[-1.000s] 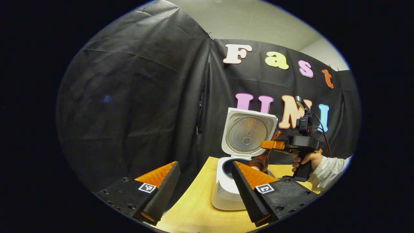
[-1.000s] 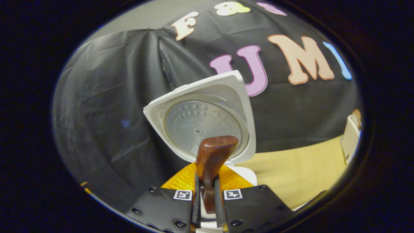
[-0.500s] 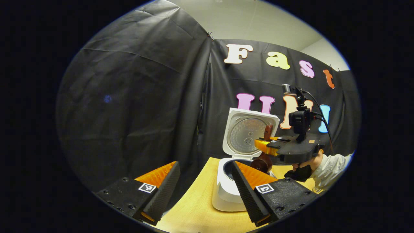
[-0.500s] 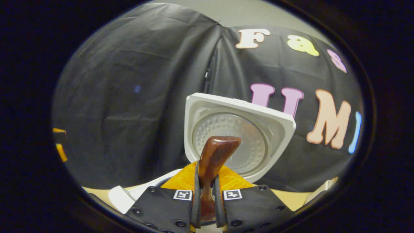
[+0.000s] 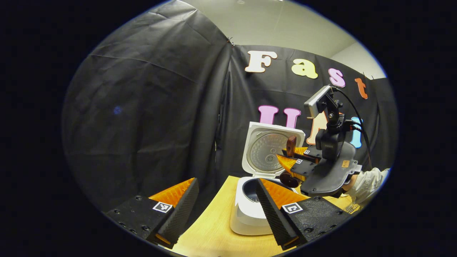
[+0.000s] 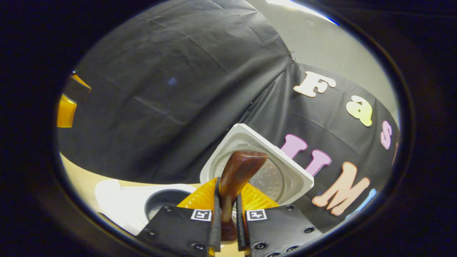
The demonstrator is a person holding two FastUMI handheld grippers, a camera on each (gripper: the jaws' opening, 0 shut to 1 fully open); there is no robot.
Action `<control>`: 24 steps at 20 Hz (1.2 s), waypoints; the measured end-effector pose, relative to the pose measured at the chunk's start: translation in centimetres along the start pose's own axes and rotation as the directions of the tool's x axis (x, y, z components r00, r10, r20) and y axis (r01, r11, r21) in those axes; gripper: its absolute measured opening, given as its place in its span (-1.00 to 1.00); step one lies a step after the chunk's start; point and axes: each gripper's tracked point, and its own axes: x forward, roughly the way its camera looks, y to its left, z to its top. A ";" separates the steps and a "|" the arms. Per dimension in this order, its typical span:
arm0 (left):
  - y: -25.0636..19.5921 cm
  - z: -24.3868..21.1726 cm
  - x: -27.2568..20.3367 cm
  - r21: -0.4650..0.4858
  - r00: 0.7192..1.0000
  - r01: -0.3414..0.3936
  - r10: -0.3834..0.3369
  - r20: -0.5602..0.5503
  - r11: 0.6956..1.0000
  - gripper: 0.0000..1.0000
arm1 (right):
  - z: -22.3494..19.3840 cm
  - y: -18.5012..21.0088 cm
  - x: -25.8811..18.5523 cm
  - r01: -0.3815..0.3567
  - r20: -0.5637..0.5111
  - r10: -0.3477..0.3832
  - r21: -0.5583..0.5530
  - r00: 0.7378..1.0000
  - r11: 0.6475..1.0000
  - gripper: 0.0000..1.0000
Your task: Close the left gripper, press the button to open the rice cooker; take a wooden spoon from the chopstick holder with the right hand, scoop a spoonful of rice and pour it into the rice cooker, then put the wooden spoon back into the chopstick holder.
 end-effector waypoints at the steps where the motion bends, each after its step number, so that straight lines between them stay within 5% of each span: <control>1: -0.2 0.1 -0.1 0.001 1.000 0.004 -0.004 0.005 1.000 0.89 | -0.2 -0.5 -0.3 -0.001 -0.013 0.001 0.042 1.000 0.999 -0.60; 9: -4.1 1.9 0.7 0.031 0.996 0.069 -0.071 0.046 0.997 0.84 | -3.2 -8.5 -4.4 0.096 -0.107 -0.060 0.376 0.992 0.922 -0.60; 17: -10.8 2.8 2.3 0.045 0.980 0.183 -0.186 0.066 0.982 0.89 | -10.1 -17.6 -11.9 0.275 -0.238 -0.186 0.428 0.953 0.861 -0.60; 24: -16.1 3.2 2.8 0.065 0.965 0.247 -0.252 0.072 0.967 0.89 | -15.9 -23.6 -19.4 0.403 -0.329 -0.264 0.490 0.907 0.773 -0.60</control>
